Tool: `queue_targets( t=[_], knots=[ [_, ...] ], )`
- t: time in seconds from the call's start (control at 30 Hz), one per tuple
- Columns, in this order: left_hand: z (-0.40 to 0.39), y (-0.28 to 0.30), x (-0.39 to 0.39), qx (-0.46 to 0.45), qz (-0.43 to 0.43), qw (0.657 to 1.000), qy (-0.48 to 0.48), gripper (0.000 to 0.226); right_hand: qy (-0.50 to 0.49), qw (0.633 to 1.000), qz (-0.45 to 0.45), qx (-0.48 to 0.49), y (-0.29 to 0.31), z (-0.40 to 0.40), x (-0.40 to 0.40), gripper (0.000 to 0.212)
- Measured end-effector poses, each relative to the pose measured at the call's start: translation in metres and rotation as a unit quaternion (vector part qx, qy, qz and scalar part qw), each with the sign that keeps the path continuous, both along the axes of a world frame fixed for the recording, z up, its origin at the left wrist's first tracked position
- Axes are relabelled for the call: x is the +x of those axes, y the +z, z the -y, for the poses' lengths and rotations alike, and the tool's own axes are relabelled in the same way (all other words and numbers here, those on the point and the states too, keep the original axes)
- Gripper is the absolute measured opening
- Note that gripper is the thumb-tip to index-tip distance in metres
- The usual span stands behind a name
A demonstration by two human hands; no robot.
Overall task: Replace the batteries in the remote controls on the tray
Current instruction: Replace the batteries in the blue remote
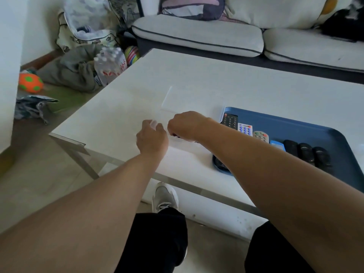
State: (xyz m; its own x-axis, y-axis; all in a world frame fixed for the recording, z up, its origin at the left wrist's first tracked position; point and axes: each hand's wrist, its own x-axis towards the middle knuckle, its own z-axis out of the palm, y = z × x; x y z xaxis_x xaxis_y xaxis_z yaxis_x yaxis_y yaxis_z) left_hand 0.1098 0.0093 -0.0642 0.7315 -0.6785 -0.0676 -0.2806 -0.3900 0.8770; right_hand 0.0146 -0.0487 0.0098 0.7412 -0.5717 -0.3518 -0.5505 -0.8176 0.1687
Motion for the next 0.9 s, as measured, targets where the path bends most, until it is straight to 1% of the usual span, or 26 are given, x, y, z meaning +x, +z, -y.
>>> queue_targets(
  t=[0.03,0.1,0.13,0.2,0.27,0.3,0.33,0.4,0.47,0.5,0.53,0.57,0.6,0.63,0.67,0.7,0.77,0.8,0.83,0.87,0.9],
  knots=[
    [0.0,0.0,0.0,0.0,-0.001,1.0,-0.001,0.034,0.0,1.0,0.006,-0.007,-0.003,0.002,0.0,0.029],
    [0.0,-0.001,0.002,0.002,-0.014,1.0,0.001,0.039,-0.002,0.999,0.046,-0.029,-0.011,0.007,-0.001,0.03],
    [0.0,-0.002,0.003,0.003,-0.024,1.0,0.009,0.043,-0.003,0.997,0.076,-0.033,-0.012,0.01,-0.003,0.027],
    [0.002,-0.002,0.005,-0.009,-0.017,0.999,0.041,0.053,-0.026,0.985,0.171,-0.006,-0.004,0.015,-0.011,0.027],
    [0.003,0.003,0.006,-0.04,0.025,0.996,0.073,0.056,-0.076,0.954,0.284,0.063,0.015,0.018,-0.025,0.026],
    [0.004,0.009,0.001,-0.06,0.043,0.994,0.076,0.055,-0.113,0.924,0.344,0.12,0.026,0.019,-0.037,0.023],
    [0.005,0.013,-0.001,-0.079,0.055,0.992,0.077,0.054,-0.16,0.876,0.409,0.199,0.032,0.019,-0.047,0.02],
    [0.008,0.023,-0.014,-0.122,0.079,0.988,0.061,0.05,-0.259,0.745,0.509,0.345,0.038,0.015,-0.079,0.017],
    [0.01,0.031,-0.031,-0.159,0.1,0.982,0.032,0.046,-0.348,0.599,0.553,0.464,0.032,0.008,-0.119,0.017],
    [0.012,0.035,-0.044,-0.179,0.103,0.978,0.01,0.045,-0.389,0.523,0.566,0.505,0.03,0.004,-0.144,0.017],
    [0.013,0.039,-0.054,-0.195,0.106,0.975,-0.011,0.045,-0.42,0.461,0.574,0.531,0.027,0.001,-0.167,0.017],
    [0.014,0.043,-0.067,-0.21,0.11,0.971,-0.03,0.045,-0.443,0.427,0.577,0.537,0.028,-0.002,-0.189,0.014],
    [0.015,0.046,-0.078,-0.221,0.113,0.967,-0.049,0.043,-0.464,0.423,0.574,0.526,0.028,-0.005,-0.207,0.01],
    [0.015,0.05,-0.09,-0.228,0.117,0.964,-0.069,0.04,-0.484,0.445,0.567,0.497,0.028,-0.007,-0.223,0.007],
    [0.016,0.054,-0.104,-0.233,0.117,0.961,-0.093,0.037,-0.502,0.49,0.555,0.448,0.027,-0.011,-0.24,0.011],
    [0.015,0.059,-0.116,-0.232,0.113,0.959,-0.116,0.034,-0.511,0.557,0.526,0.389,0.024,-0.015,-0.252,0.017],
    [0.014,0.068,-0.142,-0.214,0.089,0.959,-0.165,0.027,-0.489,0.717,0.423,0.261,0.018,-0.029,-0.271,0.028],
    [0.012,0.071,-0.15,-0.198,0.074,0.959,-0.191,0.023,-0.458,0.784,0.358,0.217,0.014,-0.037,-0.275,0.03],
    [0.011,0.074,-0.159,-0.177,0.063,0.958,-0.219,0.02,-0.429,0.831,0.301,0.188,0.009,-0.045,-0.277,0.03],
    [0.012,0.074,-0.173,-0.152,0.053,0.955,-0.248,0.018,-0.409,0.858,0.258,0.173,0.005,-0.054,-0.284,0.031],
    [0.012,0.073,-0.18,-0.123,0.047,0.954,-0.27,0.017,-0.392,0.876,0.229,0.166,0.002,-0.061,-0.283,0.033]
  ],
)
